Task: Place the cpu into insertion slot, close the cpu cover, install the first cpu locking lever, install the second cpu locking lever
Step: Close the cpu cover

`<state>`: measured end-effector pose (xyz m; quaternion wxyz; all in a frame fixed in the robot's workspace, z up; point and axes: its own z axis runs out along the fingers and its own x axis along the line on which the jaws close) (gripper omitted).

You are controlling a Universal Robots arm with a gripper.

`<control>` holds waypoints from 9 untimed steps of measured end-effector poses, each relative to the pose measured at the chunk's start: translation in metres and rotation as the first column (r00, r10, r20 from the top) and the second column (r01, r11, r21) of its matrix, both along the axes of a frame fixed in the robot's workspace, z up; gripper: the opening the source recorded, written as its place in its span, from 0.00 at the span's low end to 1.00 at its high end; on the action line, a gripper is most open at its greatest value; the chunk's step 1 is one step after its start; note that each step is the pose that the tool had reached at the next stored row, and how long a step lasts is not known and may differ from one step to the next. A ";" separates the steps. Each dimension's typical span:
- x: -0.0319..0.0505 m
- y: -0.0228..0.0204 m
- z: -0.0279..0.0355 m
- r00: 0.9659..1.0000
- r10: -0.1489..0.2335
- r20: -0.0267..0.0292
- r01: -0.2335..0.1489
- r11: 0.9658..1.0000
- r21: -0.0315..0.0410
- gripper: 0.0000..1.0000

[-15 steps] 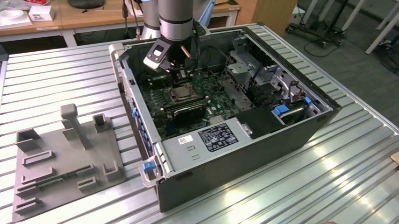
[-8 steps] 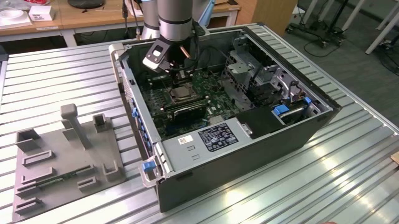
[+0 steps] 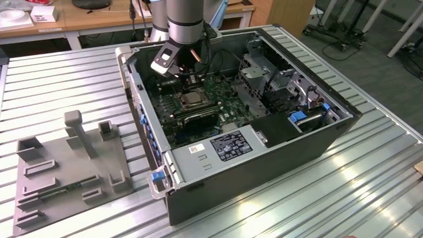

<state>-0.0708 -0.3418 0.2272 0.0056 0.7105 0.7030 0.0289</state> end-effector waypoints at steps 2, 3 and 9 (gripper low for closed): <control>0.0000 0.0000 0.0000 1.000 0.000 0.000 0.000 1.000 0.000 0.11; 0.0000 0.0000 0.0000 1.000 0.000 0.000 0.000 1.000 0.000 0.11; 0.0008 0.0000 -0.0002 1.000 0.017 0.000 -0.017 1.000 0.000 0.11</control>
